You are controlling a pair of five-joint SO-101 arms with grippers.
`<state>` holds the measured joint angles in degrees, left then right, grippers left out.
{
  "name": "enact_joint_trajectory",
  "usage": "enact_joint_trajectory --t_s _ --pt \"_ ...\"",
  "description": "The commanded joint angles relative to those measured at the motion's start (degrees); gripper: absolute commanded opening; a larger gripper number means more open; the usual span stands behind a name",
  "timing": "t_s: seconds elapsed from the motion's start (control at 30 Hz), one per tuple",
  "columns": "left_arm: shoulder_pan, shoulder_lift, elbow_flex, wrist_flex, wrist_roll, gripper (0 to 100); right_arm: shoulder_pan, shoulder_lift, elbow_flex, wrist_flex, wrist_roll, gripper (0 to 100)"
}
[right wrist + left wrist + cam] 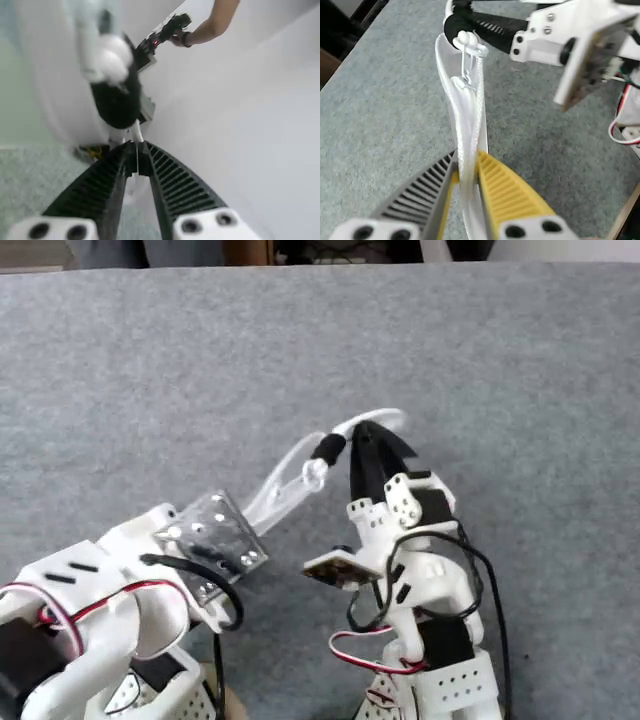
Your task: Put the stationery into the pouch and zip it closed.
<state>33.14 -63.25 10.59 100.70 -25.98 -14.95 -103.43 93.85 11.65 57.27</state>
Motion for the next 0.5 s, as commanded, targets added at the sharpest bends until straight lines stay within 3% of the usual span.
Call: enact_joint_trajectory --t_s 0.0,0.17,0.3,0.47 --pt "1.36 0.18 0.57 -0.18 -2.11 3 -0.35 -3.21 -0.66 3.87 2.37 15.6" --pt "1.27 0.09 3.47 -0.35 -1.85 3 -0.35 -3.21 -3.21 12.84 8.88 29.0" --pt "1.27 0.09 3.21 -0.97 -1.76 3 -0.35 -3.3 -7.96 21.54 9.76 28.5" --pt "-2.15 0.09 3.56 -4.92 4.75 3 -0.7 -3.38 -13.67 26.99 9.76 28.3"
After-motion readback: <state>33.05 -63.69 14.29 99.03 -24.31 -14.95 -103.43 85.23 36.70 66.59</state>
